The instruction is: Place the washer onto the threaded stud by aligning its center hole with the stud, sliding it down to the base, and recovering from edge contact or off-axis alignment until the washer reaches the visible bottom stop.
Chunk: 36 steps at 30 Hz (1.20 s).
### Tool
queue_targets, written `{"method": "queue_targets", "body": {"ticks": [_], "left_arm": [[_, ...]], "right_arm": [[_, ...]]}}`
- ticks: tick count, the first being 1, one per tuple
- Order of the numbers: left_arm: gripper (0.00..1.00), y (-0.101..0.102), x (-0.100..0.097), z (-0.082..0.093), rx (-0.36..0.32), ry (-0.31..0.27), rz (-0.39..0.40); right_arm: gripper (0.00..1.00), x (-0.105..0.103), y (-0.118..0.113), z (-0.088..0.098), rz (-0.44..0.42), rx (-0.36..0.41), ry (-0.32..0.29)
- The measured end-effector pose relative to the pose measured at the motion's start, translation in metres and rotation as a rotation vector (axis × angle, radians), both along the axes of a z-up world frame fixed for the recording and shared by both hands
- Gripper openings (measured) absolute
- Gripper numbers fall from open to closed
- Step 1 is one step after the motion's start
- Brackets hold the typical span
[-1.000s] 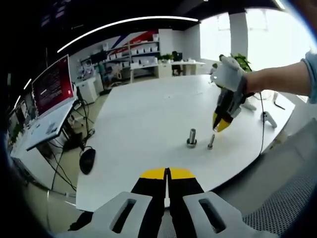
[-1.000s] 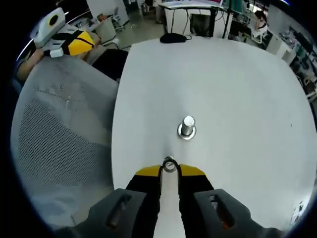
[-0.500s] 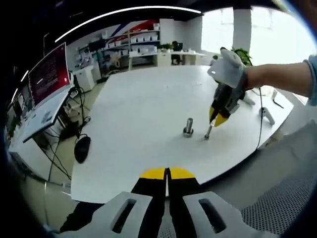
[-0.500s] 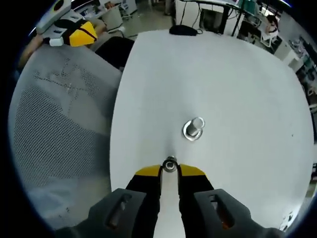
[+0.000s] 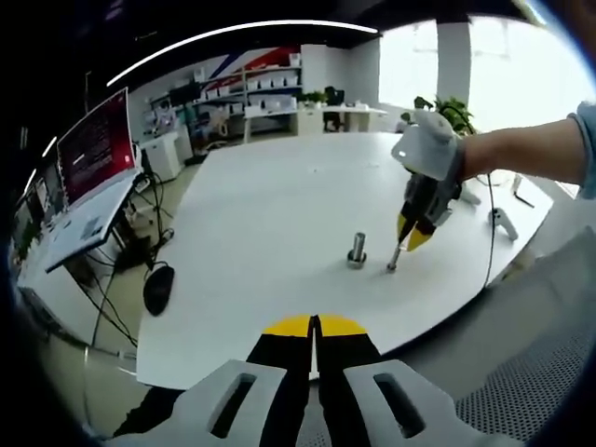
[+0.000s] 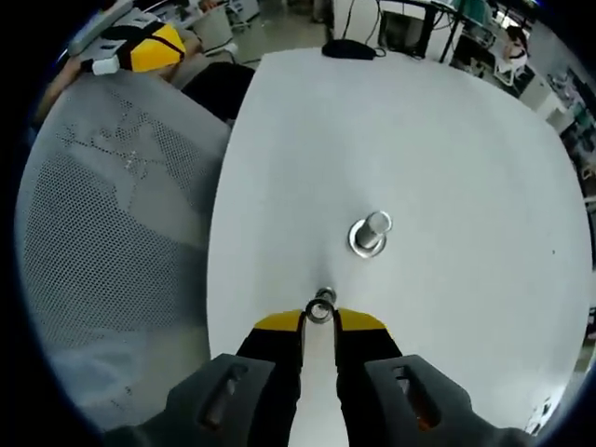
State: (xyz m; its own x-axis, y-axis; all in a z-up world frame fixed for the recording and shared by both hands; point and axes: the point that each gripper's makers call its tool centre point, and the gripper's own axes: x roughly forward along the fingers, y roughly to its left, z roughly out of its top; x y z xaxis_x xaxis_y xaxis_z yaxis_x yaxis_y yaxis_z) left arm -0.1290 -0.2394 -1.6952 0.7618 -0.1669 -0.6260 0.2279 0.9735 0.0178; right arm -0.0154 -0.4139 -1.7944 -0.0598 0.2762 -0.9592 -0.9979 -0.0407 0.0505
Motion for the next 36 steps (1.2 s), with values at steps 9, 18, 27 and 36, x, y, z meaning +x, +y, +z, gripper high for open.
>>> {"method": "queue_targets", "body": {"ticks": [9,18,27,36], "left_arm": [[0.00,0.0001,0.0003,0.0012,0.002,-0.007,0.000],[0.00,0.0004,0.0006,0.0018,0.001,-0.011,0.000],[0.00,0.0004,0.0005,0.0013,0.004,-0.008,0.000],[0.00,0.0006,0.0008,0.0023,0.001,-0.014,0.003]], "right_arm": [[0.14,0.0004,0.0002,-0.0019,0.001,-0.011,0.002],[0.14,-0.0009,0.0001,-0.0018,-0.003,-0.016,0.005],[0.13,-0.0001,-0.0008,-0.0010,-0.004,-0.018,0.002],[0.13,-0.0016,-0.0020,-0.0014,-0.007,-0.015,-0.002]]}}
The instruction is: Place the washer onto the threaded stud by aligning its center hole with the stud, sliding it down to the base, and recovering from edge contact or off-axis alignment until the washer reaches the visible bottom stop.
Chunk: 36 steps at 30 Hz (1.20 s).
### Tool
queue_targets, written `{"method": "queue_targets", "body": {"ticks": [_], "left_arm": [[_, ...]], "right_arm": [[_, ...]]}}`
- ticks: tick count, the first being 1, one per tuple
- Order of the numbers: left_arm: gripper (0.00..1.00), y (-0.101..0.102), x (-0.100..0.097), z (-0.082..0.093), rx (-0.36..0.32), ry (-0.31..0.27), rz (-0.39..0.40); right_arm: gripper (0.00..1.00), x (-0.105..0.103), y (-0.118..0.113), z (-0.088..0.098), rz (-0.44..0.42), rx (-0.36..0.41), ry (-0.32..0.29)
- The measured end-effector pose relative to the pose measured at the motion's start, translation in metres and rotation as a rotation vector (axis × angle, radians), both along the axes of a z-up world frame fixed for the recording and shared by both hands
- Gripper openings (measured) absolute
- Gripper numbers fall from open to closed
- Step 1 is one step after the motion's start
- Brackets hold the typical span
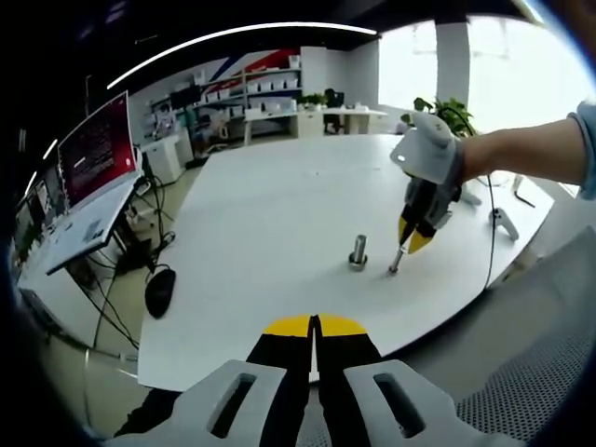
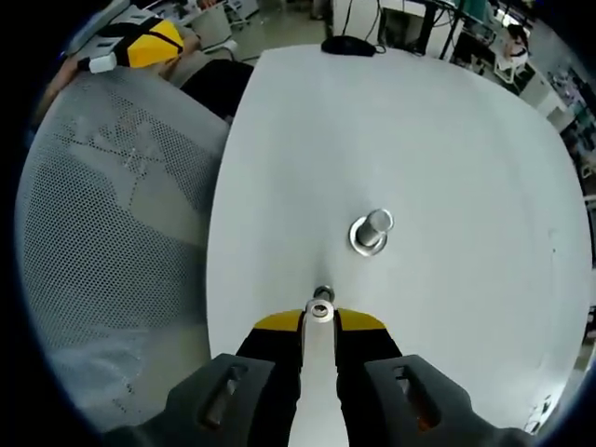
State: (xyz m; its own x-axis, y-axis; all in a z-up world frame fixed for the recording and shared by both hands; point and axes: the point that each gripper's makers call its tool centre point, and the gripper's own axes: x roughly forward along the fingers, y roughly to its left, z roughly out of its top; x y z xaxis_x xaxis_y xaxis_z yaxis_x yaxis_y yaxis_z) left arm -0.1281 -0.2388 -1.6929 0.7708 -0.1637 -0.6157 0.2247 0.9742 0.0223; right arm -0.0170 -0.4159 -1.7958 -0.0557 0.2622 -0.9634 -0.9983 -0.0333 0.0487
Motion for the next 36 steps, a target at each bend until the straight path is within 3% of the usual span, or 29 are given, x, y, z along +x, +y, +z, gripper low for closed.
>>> {"method": "queue_targets", "body": {"ticks": [19,21,22,25,27,28,29,30,31,32,33,36], "left_arm": [[0.00,0.000,0.000,0.001,-0.002,-0.006,0.004],[0.00,0.000,0.000,0.001,-0.003,-0.005,0.004],[0.00,0.000,0.000,0.000,-0.002,-0.005,0.003],[0.00,0.001,0.000,0.001,-0.003,-0.006,0.004],[0.00,0.001,0.000,0.000,-0.002,-0.003,0.003],[0.00,0.001,0.000,0.000,-0.002,-0.002,0.004],[0.00,0.001,0.000,0.000,-0.001,-0.003,0.003],[0.00,0.001,0.000,0.001,-0.001,-0.007,0.004],[0.00,0.001,0.002,0.003,-0.008,-0.021,0.009],[0.00,0.002,0.002,0.003,-0.010,-0.020,0.014],[0.00,0.002,0.002,0.003,-0.010,-0.018,0.014],[0.00,0.002,0.000,0.000,0.004,-0.003,0.006]], "right_arm": [[0.13,0.002,0.006,-0.010,0.028,-0.031,0.003],[0.10,0.003,0.007,-0.012,0.034,-0.037,-0.008],[0.03,0.003,0.004,-0.015,0.042,-0.053,0.001],[0.03,0.000,0.003,-0.024,0.026,-0.060,0.030],[0.03,0.005,0.001,-0.034,0.037,-0.073,-0.004],[0.04,0.018,0.001,-0.032,-0.013,-0.081,-0.082],[0.05,0.017,0.017,-0.024,-0.014,-0.009,-0.107],[0.05,0.006,0.042,-0.012,-0.012,0.130,-0.093],[0.05,-0.021,0.069,0.001,0.033,0.253,-0.020],[0.06,-0.031,0.074,-0.002,0.068,0.243,-0.015],[0.09,-0.041,0.075,-0.012,0.145,0.186,-0.028],[0.11,-0.055,0.079,-0.034,0.224,0.108,-0.015]]}}
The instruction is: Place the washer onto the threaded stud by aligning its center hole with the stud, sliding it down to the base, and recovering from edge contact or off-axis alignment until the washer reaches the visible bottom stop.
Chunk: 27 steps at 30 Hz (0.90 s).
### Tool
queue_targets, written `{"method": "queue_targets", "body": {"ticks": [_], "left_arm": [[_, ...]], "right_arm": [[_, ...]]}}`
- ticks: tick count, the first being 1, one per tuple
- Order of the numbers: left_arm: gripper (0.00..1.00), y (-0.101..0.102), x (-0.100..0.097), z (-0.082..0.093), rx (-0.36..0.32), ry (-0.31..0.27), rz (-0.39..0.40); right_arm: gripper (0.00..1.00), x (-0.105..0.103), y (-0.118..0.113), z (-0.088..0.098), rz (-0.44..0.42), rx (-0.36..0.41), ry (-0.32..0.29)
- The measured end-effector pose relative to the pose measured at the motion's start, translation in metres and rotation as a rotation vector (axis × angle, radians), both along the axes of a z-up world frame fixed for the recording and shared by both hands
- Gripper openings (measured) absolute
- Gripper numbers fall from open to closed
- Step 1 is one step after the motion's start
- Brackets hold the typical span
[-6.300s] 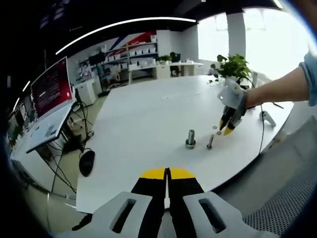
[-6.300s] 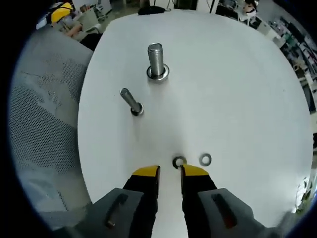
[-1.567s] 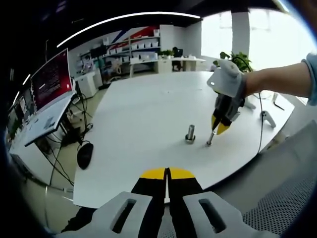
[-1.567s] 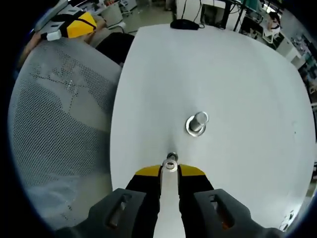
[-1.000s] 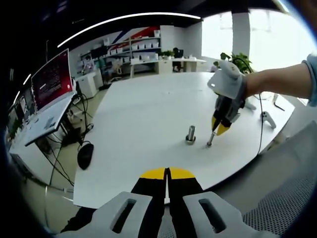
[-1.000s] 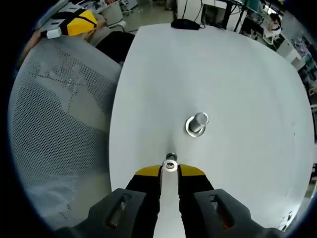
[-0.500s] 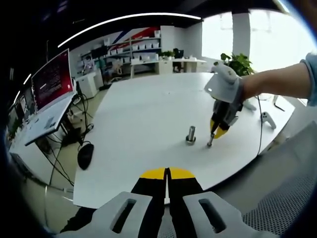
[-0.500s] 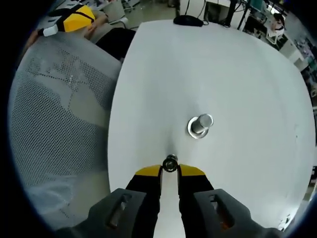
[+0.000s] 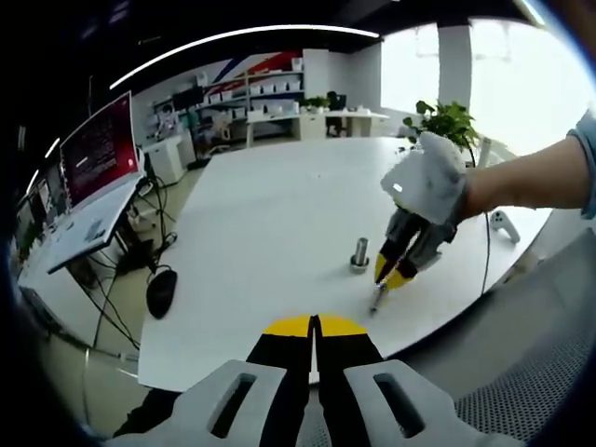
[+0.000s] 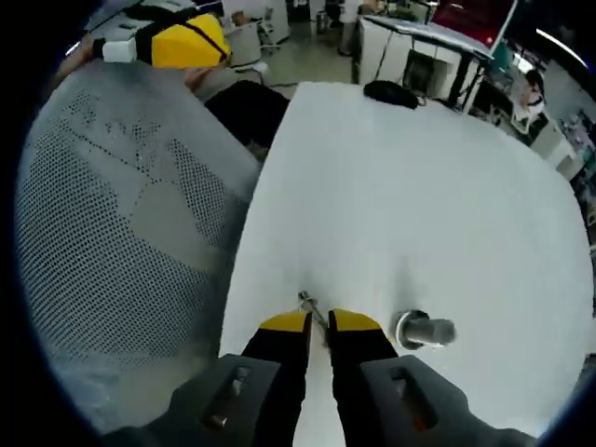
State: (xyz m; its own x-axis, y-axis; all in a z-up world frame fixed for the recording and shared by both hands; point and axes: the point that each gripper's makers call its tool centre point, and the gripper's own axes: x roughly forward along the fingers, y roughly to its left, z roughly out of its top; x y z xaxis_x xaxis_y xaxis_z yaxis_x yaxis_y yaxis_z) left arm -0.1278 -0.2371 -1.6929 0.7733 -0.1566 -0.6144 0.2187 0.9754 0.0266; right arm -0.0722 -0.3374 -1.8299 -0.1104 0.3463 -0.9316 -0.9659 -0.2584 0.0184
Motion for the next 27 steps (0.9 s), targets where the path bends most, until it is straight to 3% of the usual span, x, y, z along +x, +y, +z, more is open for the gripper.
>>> {"method": "queue_targets", "body": {"ticks": [4,10,19,25,27], "left_arm": [[0.00,0.002,0.000,0.000,-0.003,0.000,0.012],[0.00,0.002,0.001,0.002,-0.008,-0.009,0.018],[0.00,0.002,0.001,0.002,-0.010,-0.013,0.020],[0.00,0.002,0.001,0.003,-0.010,-0.015,0.018],[0.00,0.002,0.001,0.003,-0.011,-0.016,0.018]], "right_arm": [[0.12,-0.006,0.011,-0.004,0.128,-0.012,-0.062],[0.10,-0.019,0.011,-0.009,0.244,-0.069,-0.046],[0.10,-0.013,0.005,-0.019,0.313,-0.139,-0.101],[0.09,-0.007,-0.004,-0.021,0.447,-0.223,-0.203],[0.09,-0.009,-0.003,-0.022,0.435,-0.230,-0.208]]}}
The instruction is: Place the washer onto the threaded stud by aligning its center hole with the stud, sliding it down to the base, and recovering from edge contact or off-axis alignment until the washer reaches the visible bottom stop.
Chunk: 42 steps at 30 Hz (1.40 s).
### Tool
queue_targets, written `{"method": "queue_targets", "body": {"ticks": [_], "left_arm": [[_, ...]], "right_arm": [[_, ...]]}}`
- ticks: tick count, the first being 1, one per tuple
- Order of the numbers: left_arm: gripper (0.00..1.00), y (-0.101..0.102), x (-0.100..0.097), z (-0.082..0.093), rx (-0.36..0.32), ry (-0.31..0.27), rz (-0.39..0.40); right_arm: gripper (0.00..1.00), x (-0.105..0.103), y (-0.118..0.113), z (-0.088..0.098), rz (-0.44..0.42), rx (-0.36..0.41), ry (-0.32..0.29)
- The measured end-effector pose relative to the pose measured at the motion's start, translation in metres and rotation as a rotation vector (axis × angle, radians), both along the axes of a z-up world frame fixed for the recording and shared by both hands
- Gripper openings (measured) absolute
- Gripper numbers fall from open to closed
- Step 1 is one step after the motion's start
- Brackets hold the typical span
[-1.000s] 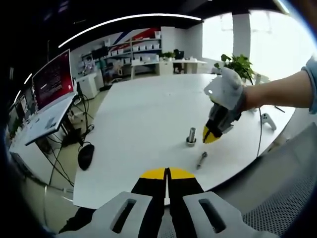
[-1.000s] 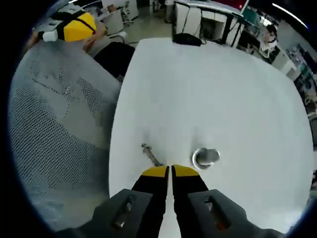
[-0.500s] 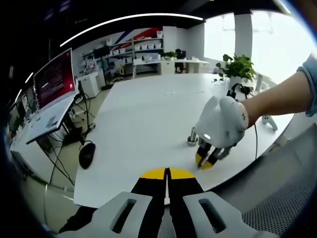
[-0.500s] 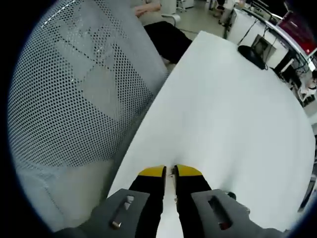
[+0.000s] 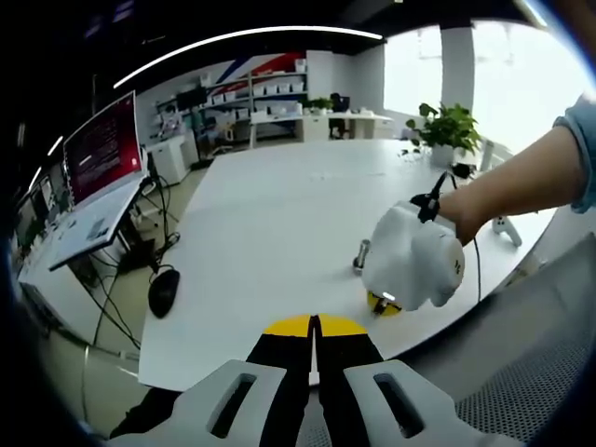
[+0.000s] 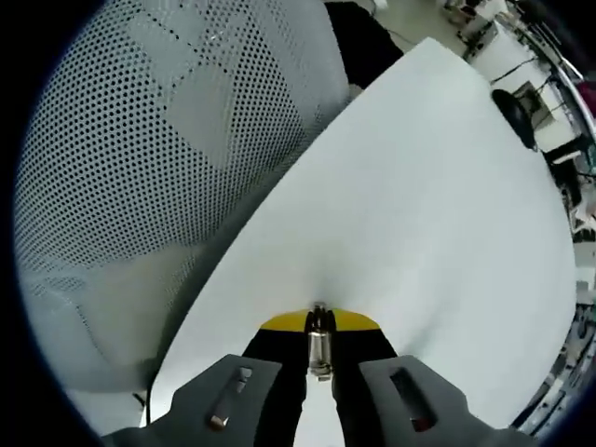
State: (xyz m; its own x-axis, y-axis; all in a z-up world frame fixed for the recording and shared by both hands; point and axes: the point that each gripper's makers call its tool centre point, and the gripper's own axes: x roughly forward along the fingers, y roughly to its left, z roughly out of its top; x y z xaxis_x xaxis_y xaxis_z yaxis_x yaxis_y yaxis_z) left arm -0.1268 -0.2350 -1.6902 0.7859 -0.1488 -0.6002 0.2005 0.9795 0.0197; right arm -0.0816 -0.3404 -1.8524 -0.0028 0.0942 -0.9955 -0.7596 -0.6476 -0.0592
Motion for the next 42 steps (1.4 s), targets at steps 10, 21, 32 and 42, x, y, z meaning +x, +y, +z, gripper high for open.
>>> {"method": "queue_targets", "body": {"ticks": [10,21,32,42], "left_arm": [[0.00,-0.001,0.000,0.000,0.000,-0.002,-0.004],[0.00,-0.002,0.000,0.000,0.002,-0.002,-0.014],[0.00,-0.003,-0.001,-0.002,0.014,0.013,-0.024],[0.00,-0.002,-0.002,-0.004,0.015,0.024,-0.015]], "right_arm": [[0.07,0.015,0.007,0.017,-0.116,0.111,-0.004],[0.07,0.044,-0.004,0.051,-0.464,0.461,0.090],[0.02,0.068,-0.029,0.055,-0.686,0.600,0.129],[0.11,0.041,0.040,0.032,-0.416,0.368,0.170]]}}
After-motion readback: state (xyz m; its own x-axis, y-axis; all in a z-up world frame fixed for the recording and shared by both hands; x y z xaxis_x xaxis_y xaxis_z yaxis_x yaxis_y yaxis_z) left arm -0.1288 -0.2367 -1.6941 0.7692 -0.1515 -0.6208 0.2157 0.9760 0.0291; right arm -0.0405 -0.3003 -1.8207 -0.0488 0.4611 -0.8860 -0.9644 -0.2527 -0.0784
